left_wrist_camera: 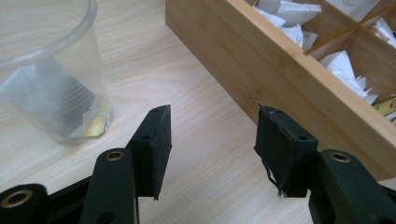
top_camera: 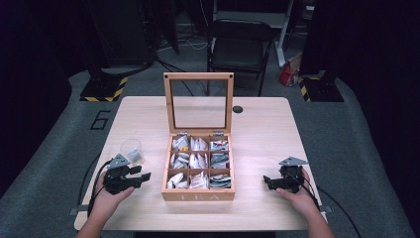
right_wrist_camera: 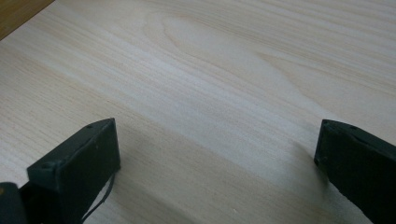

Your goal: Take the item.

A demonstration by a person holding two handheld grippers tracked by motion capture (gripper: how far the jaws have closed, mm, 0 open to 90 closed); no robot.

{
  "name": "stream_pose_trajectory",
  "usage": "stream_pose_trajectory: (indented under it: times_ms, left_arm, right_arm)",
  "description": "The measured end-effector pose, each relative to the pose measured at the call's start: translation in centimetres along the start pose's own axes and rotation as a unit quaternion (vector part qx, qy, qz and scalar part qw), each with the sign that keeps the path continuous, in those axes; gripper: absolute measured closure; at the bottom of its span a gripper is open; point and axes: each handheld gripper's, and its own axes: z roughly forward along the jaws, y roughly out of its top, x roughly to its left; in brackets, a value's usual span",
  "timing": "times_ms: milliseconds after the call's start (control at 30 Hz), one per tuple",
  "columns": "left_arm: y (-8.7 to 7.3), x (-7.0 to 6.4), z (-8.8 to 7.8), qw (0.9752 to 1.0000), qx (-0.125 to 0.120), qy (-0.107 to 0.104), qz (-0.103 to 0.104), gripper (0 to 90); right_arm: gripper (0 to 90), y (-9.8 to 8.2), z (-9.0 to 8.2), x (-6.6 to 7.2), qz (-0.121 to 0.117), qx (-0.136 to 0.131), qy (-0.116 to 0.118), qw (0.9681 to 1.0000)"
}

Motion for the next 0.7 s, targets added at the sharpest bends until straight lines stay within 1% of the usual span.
stream_pose_trajectory:
  times_ms: [33, 100, 167, 200, 233, 300, 367, 400, 433, 500, 533, 600, 667, 700]
  left_arm:
    - [-0.1, 0.0, 0.2, 1.0000, -0.002, 0.002, -0.002, 45.6]
    - [-0.3, 0.3, 0.3, 1.0000, 0.007, 0.002, -0.002, 45.6]
    - [-0.5, 0.4, 0.4, 0.9999, 0.010, 0.003, -0.001, 45.6]
    - [-0.6, 0.3, 0.5, 1.0000, 0.008, 0.003, -0.005, 45.6]
    - [-0.6, 0.3, 0.5, 0.9999, 0.013, -0.001, -0.004, 45.6]
    - [-0.8, 0.4, 0.7, 0.9999, 0.011, 0.000, -0.003, 45.5]
    - [-0.9, 0.4, 0.9, 0.9999, 0.014, 0.000, -0.003, 45.2]
    - [-0.9, 0.5, 0.9, 0.9999, 0.017, -0.001, 0.001, 45.2]
    - [-1.0, 0.5, 1.0, 0.9999, 0.014, 0.002, -0.002, 45.1]
    - [-1.1, 0.6, 1.1, 0.9997, 0.025, -0.002, -0.004, 45.0]
    - [-1.2, 0.6, 1.2, 0.9997, 0.022, 0.001, -0.004, 45.0]
    - [-1.2, 0.7, 1.2, 0.9995, 0.031, -0.001, 0.002, 45.0]
    - [-1.3, 0.7, 1.4, 0.9994, 0.035, -0.001, 0.002, 45.0]
    - [-1.3, 0.7, 1.5, 0.9994, 0.036, 0.001, 0.005, 45.0]
  right_arm:
    - [0.0, 0.0, 0.0, 0.0, 0.001, 0.000, 0.000, 1.0000]
    - [0.0, 0.0, 0.0, 0.0, 0.000, 0.000, 0.000, 1.0000]
    - [0.0, 0.0, 0.0, 0.0, 0.000, 0.000, 0.000, 1.0000]
    - [0.0, 0.0, 0.0, 0.0, 0.001, 0.000, 0.000, 1.0000]
    - [0.0, 0.0, 0.0, 0.0, 0.001, 0.000, 0.000, 1.0000]
    - [0.0, 0.0, 0.0, 0.0, 0.000, 0.000, 0.000, 1.0000]
    - [0.0, 0.0, 0.0, 0.0, 0.001, 0.000, 0.000, 1.0000]
    - [0.0, 0.0, 0.0, 0.0, 0.001, 0.000, 0.000, 1.0000]
    - [0.0, 0.0, 0.0, 0.0, -0.001, 0.000, 0.000, 1.0000]
    - [0.0, 0.0, 0.0, 0.0, 0.001, 0.000, 0.000, 1.0000]
    - [0.0, 0.0, 0.0, 0.0, 0.000, 0.000, 0.000, 1.0000]
    - [0.0, 0.0, 0.0, 0.0, -0.001, 0.000, 0.000, 1.0000]
    - [0.0, 0.0, 0.0, 0.0, 0.000, 0.000, 0.000, 1.0000]
    - [0.0, 0.0, 0.0, 0.0, -0.001, 0.000, 0.000, 1.0000]
